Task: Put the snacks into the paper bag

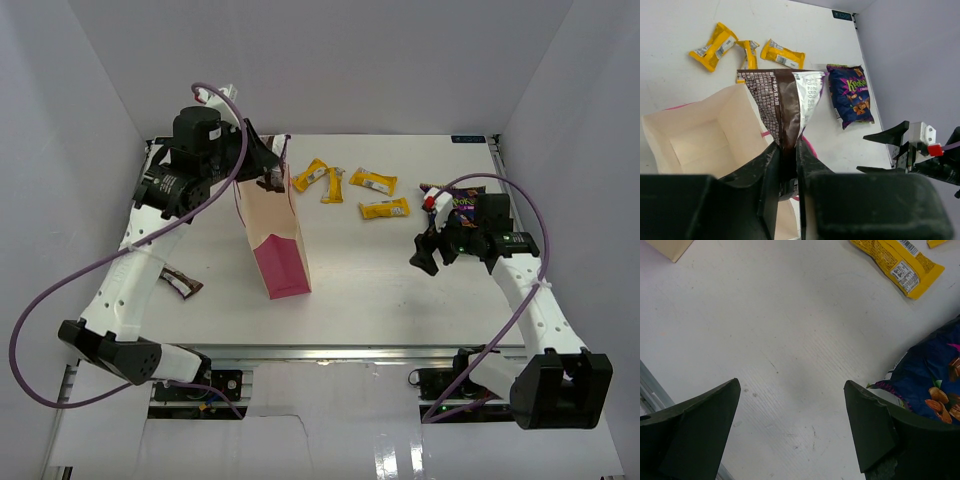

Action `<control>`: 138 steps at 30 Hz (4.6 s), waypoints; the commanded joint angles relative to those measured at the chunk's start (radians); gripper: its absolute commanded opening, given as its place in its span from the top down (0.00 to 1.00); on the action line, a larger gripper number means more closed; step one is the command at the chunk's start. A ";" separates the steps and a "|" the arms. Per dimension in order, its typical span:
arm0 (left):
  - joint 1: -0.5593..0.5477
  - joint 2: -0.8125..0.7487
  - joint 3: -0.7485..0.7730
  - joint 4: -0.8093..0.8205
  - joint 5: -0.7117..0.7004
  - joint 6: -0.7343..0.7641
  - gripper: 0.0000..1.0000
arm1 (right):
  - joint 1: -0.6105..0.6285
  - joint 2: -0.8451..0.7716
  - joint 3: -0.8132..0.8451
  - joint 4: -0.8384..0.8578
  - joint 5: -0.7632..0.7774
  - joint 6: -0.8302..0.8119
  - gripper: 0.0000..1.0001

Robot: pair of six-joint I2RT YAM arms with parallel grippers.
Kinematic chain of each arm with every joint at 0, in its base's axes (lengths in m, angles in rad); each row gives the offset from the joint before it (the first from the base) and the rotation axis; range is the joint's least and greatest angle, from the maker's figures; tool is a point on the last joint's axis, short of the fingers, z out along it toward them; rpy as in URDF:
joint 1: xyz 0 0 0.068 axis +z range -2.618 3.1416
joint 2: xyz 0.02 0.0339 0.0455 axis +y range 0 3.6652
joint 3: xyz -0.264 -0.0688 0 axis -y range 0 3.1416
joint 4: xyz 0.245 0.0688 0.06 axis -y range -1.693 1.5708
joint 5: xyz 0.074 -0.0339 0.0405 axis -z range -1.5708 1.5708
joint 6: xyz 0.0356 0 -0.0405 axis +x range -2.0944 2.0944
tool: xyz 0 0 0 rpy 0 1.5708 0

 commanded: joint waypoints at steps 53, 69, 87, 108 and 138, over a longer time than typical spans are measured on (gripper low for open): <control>-0.004 -0.568 -0.755 -0.142 -0.528 -0.329 0.11 | 0.159 0.812 0.934 -0.234 -0.363 -0.135 0.85; -0.006 -0.596 -0.792 -0.191 -0.545 -0.381 0.12 | 0.546 0.652 1.194 0.518 -0.210 0.770 0.87; -0.004 -0.676 -0.804 -0.294 -0.589 -0.454 0.12 | 0.725 0.669 1.025 0.583 0.130 0.682 0.57; 0.580 -0.043 -0.766 -0.127 -0.445 -0.263 0.09 | 0.270 0.385 0.601 0.329 -0.263 0.303 0.28; 0.568 -0.284 -0.492 0.175 -0.011 -0.082 0.83 | 0.010 0.281 0.263 0.322 -0.309 0.240 0.26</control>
